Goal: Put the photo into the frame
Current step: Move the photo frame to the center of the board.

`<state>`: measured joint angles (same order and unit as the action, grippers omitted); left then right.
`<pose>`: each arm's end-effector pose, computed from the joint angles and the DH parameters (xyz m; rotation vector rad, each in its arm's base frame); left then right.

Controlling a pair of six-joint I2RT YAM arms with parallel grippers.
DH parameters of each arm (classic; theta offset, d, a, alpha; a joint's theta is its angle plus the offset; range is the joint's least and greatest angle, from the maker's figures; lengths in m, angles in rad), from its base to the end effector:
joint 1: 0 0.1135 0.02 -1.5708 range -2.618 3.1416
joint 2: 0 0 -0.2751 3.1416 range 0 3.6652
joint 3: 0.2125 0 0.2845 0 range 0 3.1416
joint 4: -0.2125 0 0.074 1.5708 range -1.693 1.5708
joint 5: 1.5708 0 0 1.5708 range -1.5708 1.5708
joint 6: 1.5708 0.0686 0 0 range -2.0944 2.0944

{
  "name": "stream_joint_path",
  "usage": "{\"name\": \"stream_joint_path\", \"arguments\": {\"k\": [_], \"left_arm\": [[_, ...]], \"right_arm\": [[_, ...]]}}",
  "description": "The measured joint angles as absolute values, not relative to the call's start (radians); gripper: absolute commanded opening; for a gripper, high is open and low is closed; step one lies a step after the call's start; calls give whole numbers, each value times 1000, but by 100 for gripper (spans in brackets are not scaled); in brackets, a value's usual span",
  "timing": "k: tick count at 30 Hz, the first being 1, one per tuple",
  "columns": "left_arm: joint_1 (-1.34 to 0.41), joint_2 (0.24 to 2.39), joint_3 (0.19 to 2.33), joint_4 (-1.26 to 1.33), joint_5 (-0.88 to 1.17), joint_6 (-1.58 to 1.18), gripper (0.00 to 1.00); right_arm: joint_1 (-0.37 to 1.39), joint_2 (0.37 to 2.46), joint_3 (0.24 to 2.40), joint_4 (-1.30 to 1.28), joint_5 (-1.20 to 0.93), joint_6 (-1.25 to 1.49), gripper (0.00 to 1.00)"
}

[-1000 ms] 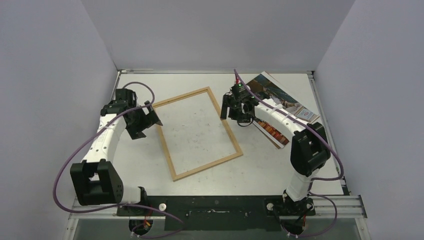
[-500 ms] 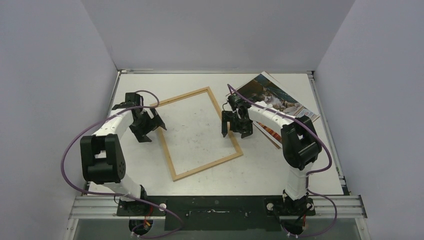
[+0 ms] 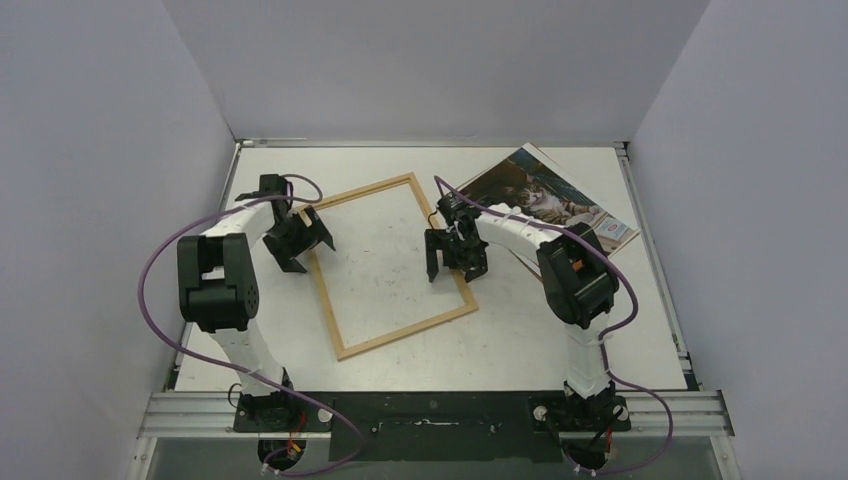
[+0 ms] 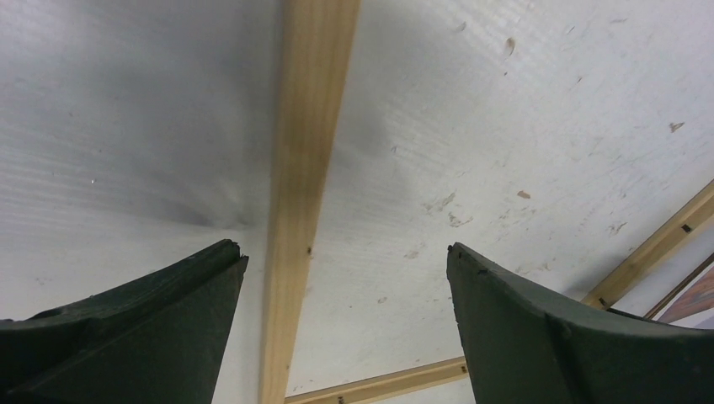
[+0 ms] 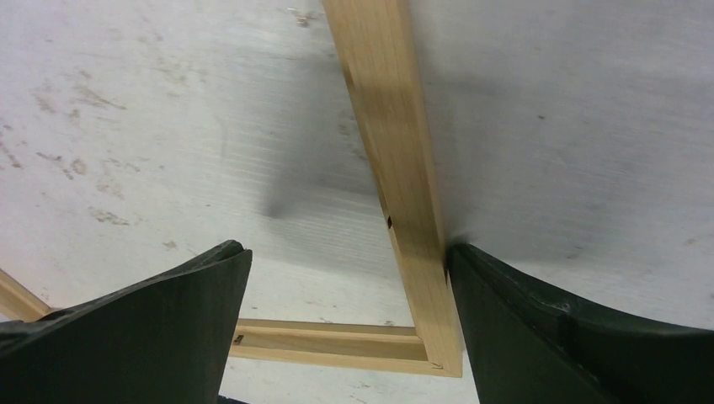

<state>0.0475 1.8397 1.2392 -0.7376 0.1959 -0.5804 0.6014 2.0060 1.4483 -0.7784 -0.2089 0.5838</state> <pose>0.3892 0.0051 0.1336 -0.8777 2.8127 -0.3700 0.3519 0.2587 0.1294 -0.0641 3.0282 0.4628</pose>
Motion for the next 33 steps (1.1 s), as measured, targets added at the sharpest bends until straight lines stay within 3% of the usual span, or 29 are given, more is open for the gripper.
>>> {"name": "stream_joint_path", "arguments": {"k": [11, 16, 20, 26, 29, 33], "left_arm": [[93, 1971, 1426, -727, 206, -555, 89], [129, 2045, 1562, -729, 200, -513, 89], [140, 2064, 1669, -784, 132, -474, 90], [128, 2056, 1754, -813, 96, -439, 90], [94, 2049, 1766, -815, 114, -438, 90], [17, 2046, 1798, -809, 167, -450, 90]], "right_arm": [[649, 2027, 1489, -722, -294, 546, 88], [621, 2007, 1510, -713, -200, 551, 89], [504, 1872, 1424, -700, -57, 579, 89], [174, 1606, 1275, -679, 75, 626, 88], [53, 1619, 1262, -681, 94, 627, 90], [29, 1731, 1287, -705, 100, 613, 91]]}}
